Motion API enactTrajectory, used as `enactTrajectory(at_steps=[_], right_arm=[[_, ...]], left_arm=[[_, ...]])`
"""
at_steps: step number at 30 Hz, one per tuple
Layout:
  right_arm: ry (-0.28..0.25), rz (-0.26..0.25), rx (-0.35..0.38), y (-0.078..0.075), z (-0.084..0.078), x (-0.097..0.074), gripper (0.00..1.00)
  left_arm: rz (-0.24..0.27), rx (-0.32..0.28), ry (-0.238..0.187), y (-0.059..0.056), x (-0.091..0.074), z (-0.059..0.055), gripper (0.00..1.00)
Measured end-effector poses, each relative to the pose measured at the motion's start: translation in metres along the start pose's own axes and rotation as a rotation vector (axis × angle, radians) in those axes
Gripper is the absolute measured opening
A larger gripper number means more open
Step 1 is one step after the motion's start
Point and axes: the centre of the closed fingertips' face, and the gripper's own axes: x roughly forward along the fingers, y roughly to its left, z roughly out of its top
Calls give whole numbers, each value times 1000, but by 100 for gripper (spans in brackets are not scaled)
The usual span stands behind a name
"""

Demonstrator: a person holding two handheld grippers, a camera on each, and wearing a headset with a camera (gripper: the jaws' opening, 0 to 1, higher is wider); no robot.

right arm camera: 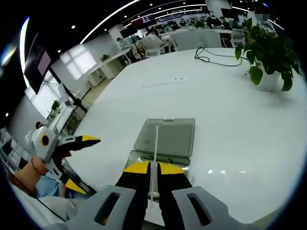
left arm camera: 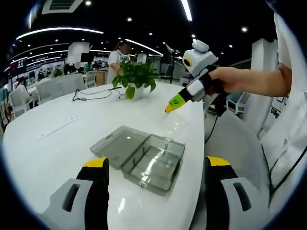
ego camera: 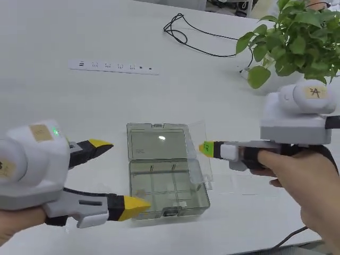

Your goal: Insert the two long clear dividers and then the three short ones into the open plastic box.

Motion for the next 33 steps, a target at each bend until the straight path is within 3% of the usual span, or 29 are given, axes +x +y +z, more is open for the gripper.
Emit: enactTrajectory(at_steps=[4, 11, 13, 21, 33], right_arm=[[85, -19, 51, -5, -14, 8, 6], [173, -28, 99, -8, -26, 21, 6], [190, -37, 102, -16, -26, 28, 6], [242, -46, 160, -13, -40, 35, 6], [287, -72, 165, -18, -52, 44, 6]], left_arm=[[-10, 13, 15, 0, 0, -8, 86], [-18, 12, 14, -1, -2, -15, 87], [-22, 13, 12, 0, -3, -16, 86], [-21, -2, -2, 2, -3, -16, 86], [-24, -22, -11, 1, -1, -15, 85]])
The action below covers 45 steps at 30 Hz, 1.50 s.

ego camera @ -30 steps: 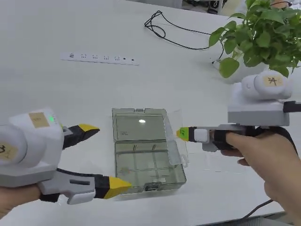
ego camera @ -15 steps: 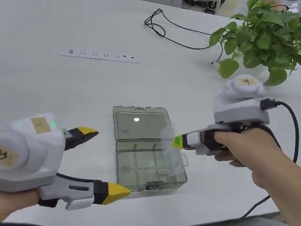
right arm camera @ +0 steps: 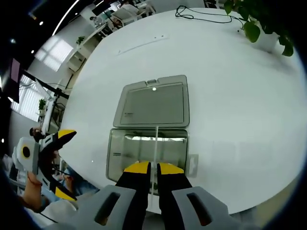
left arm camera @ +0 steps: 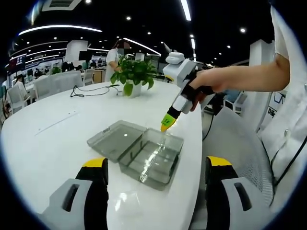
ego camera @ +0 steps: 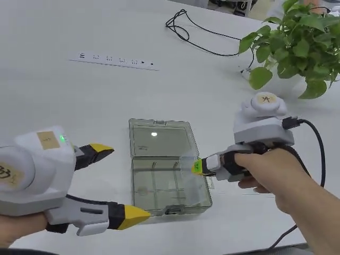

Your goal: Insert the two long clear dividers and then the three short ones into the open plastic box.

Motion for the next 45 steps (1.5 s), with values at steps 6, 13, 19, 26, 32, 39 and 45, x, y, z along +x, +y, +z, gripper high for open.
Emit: enactTrajectory(at_steps=[6, 13, 19, 26, 32, 39, 45], right_arm=[[7, -6, 10, -3, -2, 5, 6], [11, -8, 17, -8, -1, 11, 6], [2, -6, 28, -13, 1, 14, 6], [-3, -11, 7, -15, 4, 17, 6], [-4, -14, -27, -11, 3, 18, 6], [-15, 4, -37, -7, 4, 23, 7], [-15, 17, -47, -5, 0, 33, 8]], left_arm=[[0, -4, -2, 1, 1, 1, 84], [-6, -6, -4, 0, 2, 2, 84], [-8, -9, -2, 0, 3, 2, 84], [-12, -8, 0, -1, 4, 1, 84], [-14, -9, 1, -2, 4, 1, 84], [-12, -11, 3, -2, 4, 0, 84], [-11, -16, 10, -1, 4, -2, 84]])
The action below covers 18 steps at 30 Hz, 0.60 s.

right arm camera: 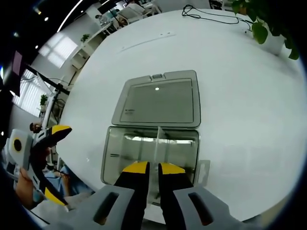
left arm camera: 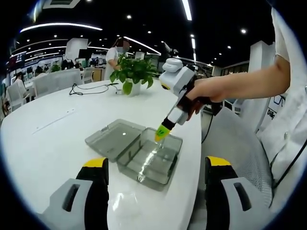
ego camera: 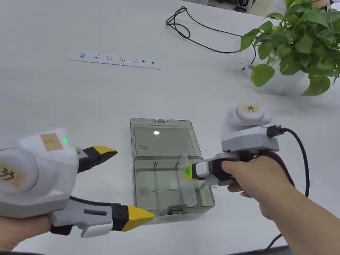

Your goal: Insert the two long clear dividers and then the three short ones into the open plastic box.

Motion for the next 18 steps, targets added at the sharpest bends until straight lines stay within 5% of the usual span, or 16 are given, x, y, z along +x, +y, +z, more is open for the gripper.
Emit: enactTrajectory(at_steps=[18], right_arm=[[-17, 42, -2, -1, -6, 11, 9]], left_arm=[[-1, 4, 11, -2, 2, 2, 84]])
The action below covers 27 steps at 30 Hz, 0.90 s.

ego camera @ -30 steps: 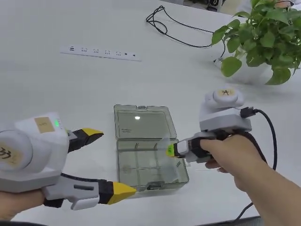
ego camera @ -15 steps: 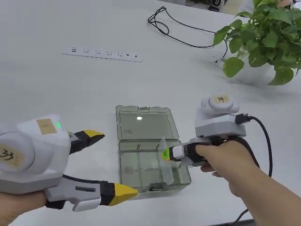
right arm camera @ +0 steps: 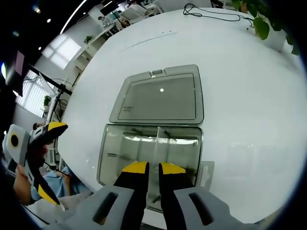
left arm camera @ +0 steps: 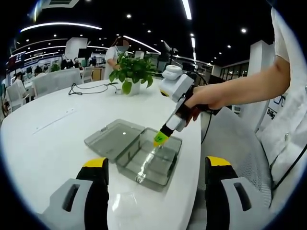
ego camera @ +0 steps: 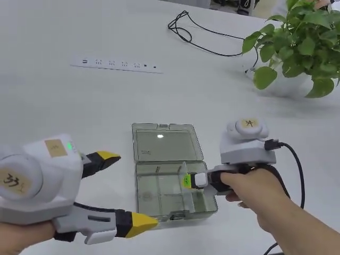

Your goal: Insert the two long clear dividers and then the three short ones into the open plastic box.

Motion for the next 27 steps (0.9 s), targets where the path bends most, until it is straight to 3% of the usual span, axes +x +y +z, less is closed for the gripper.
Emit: enactTrajectory(at_steps=[8, 13, 18, 21, 27], right_arm=[[-21, 40, -34, 1, 1, -1, 12], [-62, 67, -53, 4, 7, -10, 17], [-111, 92, -81, 4, 14, -24, 22], [-141, 98, -157, 3, 18, -33, 27], [-187, 143, -213, 4, 19, -52, 34]], left_arm=[[21, -2, 8, 1, -2, 0, 83], [46, -10, 18, 2, -6, -2, 83], [77, -19, 34, 3, -10, -5, 83], [101, -31, 48, 5, -13, -7, 83], [149, -43, 64, 8, -19, -7, 82]])
